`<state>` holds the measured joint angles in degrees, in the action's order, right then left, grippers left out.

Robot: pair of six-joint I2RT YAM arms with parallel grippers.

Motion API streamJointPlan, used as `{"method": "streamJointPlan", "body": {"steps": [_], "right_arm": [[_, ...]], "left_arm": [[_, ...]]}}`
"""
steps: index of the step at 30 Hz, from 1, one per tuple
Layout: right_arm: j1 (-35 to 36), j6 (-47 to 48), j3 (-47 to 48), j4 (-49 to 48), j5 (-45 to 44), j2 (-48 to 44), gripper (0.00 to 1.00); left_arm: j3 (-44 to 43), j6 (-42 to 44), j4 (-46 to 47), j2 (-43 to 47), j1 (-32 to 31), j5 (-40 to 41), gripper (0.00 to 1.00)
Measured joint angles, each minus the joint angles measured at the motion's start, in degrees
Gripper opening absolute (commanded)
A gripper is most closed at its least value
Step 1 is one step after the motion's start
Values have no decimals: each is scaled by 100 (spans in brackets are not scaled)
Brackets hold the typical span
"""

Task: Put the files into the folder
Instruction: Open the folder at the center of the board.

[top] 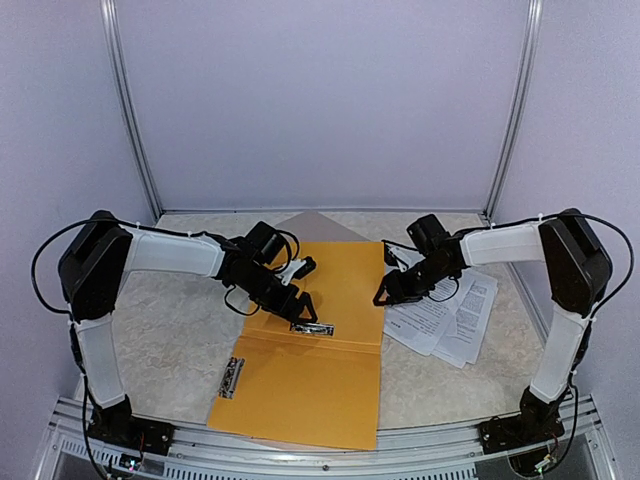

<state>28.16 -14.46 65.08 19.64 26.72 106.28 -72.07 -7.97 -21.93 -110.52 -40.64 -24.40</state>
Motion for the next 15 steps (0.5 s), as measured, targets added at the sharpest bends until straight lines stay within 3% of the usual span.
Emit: {"method": "streamJointPlan", "body": {"steps": [10, 15], "right_arm": [[-120, 208, 391, 632, -538, -55, 48], [-129, 221, 363, 774, -481, -608, 45]], "left_arm": [[-87, 83, 302, -380, 0, -267, 79], [-90, 85, 356, -398, 0, -319, 79]]}}
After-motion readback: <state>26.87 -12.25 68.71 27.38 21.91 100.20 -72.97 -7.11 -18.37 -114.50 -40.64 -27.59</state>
